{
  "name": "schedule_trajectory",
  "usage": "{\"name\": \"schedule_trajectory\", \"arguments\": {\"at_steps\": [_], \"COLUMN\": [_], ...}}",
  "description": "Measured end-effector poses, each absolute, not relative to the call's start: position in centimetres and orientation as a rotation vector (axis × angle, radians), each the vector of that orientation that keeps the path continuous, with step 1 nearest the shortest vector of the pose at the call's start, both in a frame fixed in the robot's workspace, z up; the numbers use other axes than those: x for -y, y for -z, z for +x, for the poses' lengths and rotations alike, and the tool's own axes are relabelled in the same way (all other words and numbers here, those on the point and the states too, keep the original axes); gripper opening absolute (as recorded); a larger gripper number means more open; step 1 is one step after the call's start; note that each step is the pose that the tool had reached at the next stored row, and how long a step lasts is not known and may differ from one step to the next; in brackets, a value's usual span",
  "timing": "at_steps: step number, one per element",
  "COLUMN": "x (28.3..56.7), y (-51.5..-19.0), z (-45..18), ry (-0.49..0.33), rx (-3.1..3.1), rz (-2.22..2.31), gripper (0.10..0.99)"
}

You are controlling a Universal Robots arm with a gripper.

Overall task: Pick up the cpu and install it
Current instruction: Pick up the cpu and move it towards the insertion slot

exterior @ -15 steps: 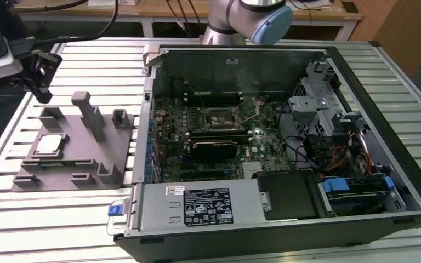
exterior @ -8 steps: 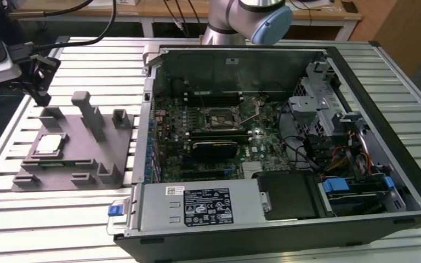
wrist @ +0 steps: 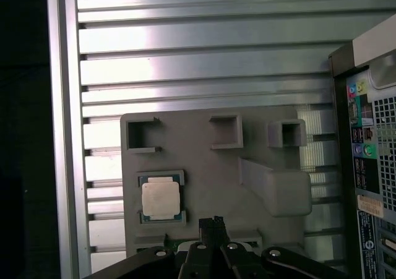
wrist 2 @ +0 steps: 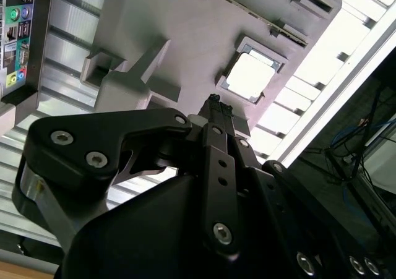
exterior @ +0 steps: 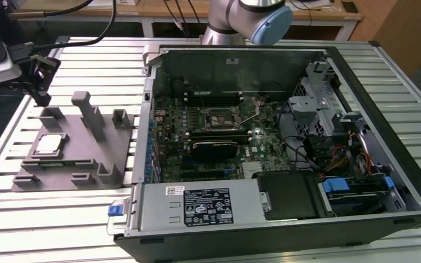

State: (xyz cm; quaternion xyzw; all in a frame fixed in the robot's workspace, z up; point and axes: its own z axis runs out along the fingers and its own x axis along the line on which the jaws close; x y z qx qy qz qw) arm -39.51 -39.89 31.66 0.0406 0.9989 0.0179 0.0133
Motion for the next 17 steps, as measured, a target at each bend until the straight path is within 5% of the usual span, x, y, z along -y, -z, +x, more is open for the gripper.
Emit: {"name": "schedule_trajectory", "arguments": {"at_steps": [17], "x": [39.90], "y": [-31.16], "z": [-39.67], "ry": [-0.056], "rx": [-3.112], "rz": [0.127], "gripper": [0.106]}}
